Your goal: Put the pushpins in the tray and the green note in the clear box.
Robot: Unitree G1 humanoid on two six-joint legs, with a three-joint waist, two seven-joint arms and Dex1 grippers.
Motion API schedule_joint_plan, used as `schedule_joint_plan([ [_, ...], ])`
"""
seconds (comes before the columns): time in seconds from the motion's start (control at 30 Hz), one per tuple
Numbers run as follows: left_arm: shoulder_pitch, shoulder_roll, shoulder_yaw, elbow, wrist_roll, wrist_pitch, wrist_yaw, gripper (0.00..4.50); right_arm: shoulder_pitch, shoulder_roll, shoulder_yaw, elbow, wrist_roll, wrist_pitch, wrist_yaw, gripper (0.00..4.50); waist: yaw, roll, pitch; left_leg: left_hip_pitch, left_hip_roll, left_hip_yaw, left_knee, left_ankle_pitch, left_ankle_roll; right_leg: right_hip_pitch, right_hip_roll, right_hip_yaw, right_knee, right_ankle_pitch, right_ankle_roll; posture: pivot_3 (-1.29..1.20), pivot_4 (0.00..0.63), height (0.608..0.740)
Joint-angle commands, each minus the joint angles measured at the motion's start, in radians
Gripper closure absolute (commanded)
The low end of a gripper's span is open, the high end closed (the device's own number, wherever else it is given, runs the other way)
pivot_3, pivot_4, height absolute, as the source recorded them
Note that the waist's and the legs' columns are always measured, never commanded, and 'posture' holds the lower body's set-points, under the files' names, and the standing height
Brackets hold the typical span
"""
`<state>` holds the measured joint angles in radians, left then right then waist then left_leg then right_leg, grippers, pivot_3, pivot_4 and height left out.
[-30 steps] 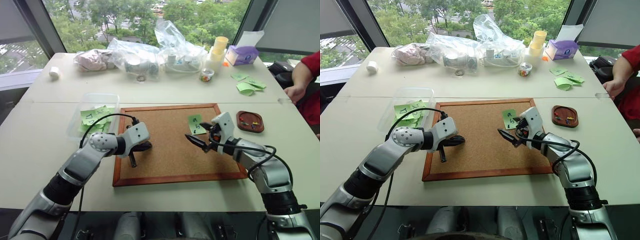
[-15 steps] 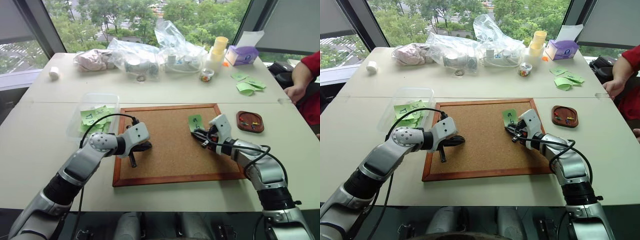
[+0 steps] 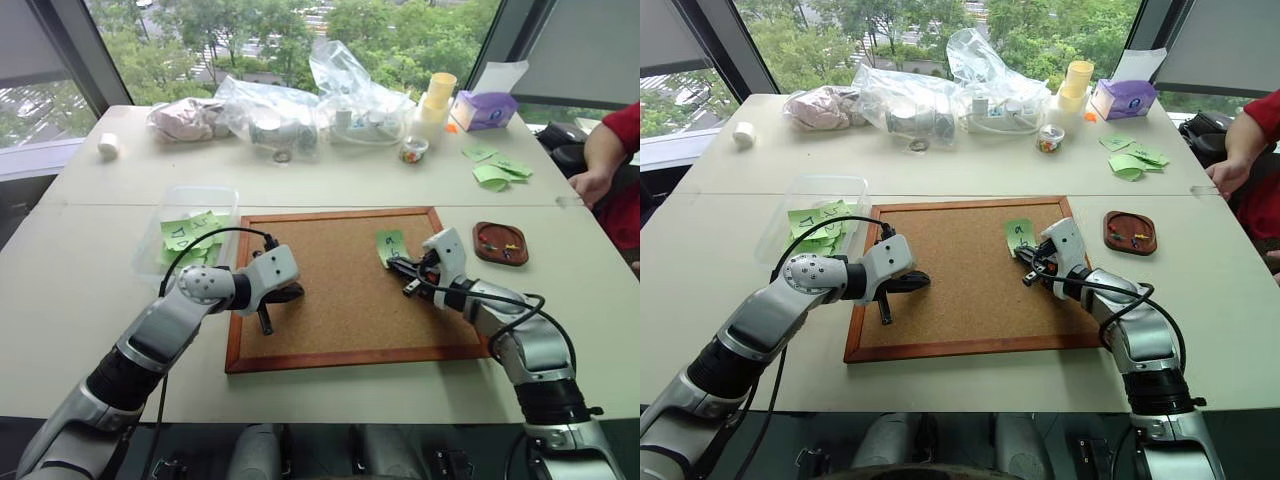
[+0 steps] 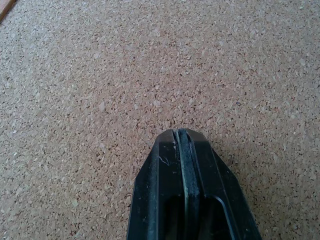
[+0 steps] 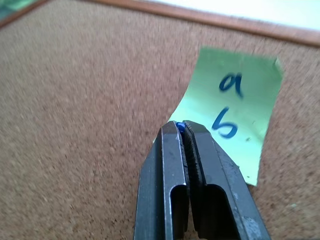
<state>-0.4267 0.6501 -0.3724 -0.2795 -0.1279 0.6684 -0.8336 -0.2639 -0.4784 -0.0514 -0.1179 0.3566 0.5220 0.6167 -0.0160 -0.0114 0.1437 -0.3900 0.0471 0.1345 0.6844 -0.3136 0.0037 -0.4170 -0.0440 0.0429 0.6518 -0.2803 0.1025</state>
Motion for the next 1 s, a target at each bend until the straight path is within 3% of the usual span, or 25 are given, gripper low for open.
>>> schedule_joint_plan([
  [0.03, 0.036, 0.026, -0.022, 0.023, 0.029, 0.02, -0.009, 4.5, -0.022, -0.016, -0.074, -0.111, 0.05, 0.003, -0.01, 4.46, -0.001, 0.0, 0.0, 0.0, 0.0, 0.0, 0.0, 0.0, 0.0, 0.0, 0.0, 0.0, 0.0, 0.0, 0.0, 0.0, 0.15, 0.735],
  [0.4, 0.023, 0.011, -0.016, 0.047, 0.024, 0.008, -0.01, 4.5, -0.021, -0.04, -0.091, -0.156, 0.059, 0.044, -0.015, 4.46, -0.002, -0.001, 0.0, 0.0, 0.0, 0.0, 0.0, 0.0, 0.001, 0.0, 0.0, 0.0, 0.0, 0.0, 0.0, 0.0, 0.15, 0.735],
  [0.57, -0.009, -0.064, 0.137, 0.029, -0.125, 0.063, -0.016, 4.5, -0.023, -0.048, -0.087, -0.154, 0.056, 0.043, -0.013, 4.46, 0.001, -0.001, 0.0, 0.0, 0.0, 0.0, 0.0, 0.0, 0.001, 0.0, 0.0, 0.0, 0.0, 0.0, 0.0, 0.0, 0.15, 0.735],
  [0.73, -0.029, -0.054, 0.211, 0.024, -0.2, 0.092, -0.052, 4.5, -0.026, -0.054, -0.083, -0.15, 0.055, 0.039, -0.009, 4.46, 0.002, -0.002, 0.001, -0.002, 0.0, 0.0, 0.0, 0.0, 0.0, -0.002, 0.0, 0.0, 0.0, 0.0, 0.0, 0.0, 0.15, 0.735],
  [0.83, -0.09, -0.134, 0.333, 0.041, -0.326, 0.198, -0.004, 4.5, -0.03, -0.065, -0.073, -0.163, 0.057, 0.041, 0.002, 4.46, 0.005, -0.002, 0.001, -0.003, 0.0, 0.0, 0.0, 0.0, 0.0, -0.002, 0.0, 0.0, 0.0, 0.0, 0.0, 0.0, 0.15, 0.735],
  [0.93, -0.189, -0.263, 0.481, 0.102, -0.477, 0.357, 0.1, 3.49, -0.037, -0.086, -0.053, -0.191, 0.051, 0.041, 0.024, 4.5, 0.005, -0.003, 0.001, -0.003, -0.001, -0.001, 0.001, 0.0, 0.0, -0.002, -0.001, -0.001, 0.0, 0.0, 0.0, 0.0, 0.15, 0.735],
  [1.0, -0.259, -0.353, 0.578, 0.172, -0.576, 0.439, 0.161, 2.58, -0.046, -0.1, -0.035, -0.214, 0.05, 0.042, 0.038, 4.5, 0.003, -0.003, 0.001, -0.003, -0.001, -0.001, 0.001, 0.0, 0.0, -0.002, -0.001, -0.001, 0.0, 0.0, 0.0, 0.0, 0.15, 0.735],
])
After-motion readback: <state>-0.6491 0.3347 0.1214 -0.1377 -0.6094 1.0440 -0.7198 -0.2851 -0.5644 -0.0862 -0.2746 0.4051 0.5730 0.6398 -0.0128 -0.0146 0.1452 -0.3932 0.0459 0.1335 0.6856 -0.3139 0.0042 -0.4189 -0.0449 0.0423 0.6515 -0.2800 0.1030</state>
